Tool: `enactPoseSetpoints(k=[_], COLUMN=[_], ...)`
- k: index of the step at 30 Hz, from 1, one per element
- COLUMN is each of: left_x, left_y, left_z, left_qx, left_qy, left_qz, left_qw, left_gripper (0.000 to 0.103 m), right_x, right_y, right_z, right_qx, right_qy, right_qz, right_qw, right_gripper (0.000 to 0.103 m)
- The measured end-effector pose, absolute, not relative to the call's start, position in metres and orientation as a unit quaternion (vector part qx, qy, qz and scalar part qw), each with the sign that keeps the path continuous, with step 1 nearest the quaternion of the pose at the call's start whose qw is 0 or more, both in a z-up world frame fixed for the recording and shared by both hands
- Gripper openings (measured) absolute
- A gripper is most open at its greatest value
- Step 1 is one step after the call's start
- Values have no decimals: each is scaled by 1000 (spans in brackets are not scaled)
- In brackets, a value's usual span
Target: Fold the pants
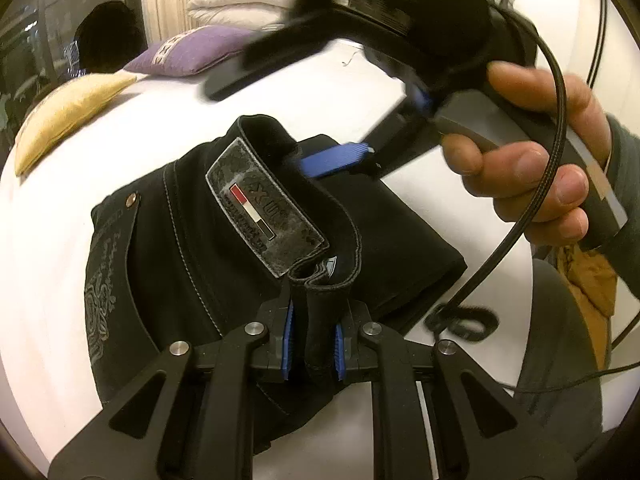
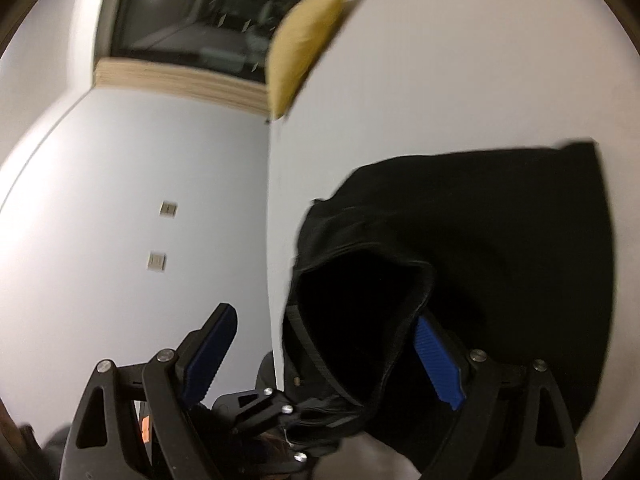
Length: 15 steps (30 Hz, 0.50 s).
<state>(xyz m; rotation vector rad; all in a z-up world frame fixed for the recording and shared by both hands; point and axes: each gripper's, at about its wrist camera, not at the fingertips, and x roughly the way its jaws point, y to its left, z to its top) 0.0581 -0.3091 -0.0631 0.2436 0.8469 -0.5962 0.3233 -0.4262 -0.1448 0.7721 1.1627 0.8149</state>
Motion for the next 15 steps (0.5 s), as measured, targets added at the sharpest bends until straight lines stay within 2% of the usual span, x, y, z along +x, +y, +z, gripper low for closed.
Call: enactPoseSetpoints(k=[4,5,6,7,9,11,15], left_x=[50,47,45,44,43,44,41], left_y=[-315,-317,-320,-322,-325,-329,-344], left_z=[-62,-63,-63,-64,-65,-64,-58], left_qx=[136,142,149,154,158,161,170], left_qy=[393,389,386,384,384,380,363], left_qz=[-286,-286,-286,-286,-289,-294,-308], left_qw=[864,864,864,864,863,862,863], left_gripper=[14,14,14,14,14,14,14], right_x=[331,333,334,336,338,337,333], right_y=[-410,-408,-409,-409,-417,-428,-441], right_z=[-143,-145,-146,-148,-151,-149,-136], right_qx=[285,267,255,245,236,235,220], right_qy=[551,558,563,567,569,558,537], right_qz=[354,348,347,344,330,327,321], right_qw=[700,704,705,707,715,725,748], right_gripper=[89,86,72,51,26,19,17])
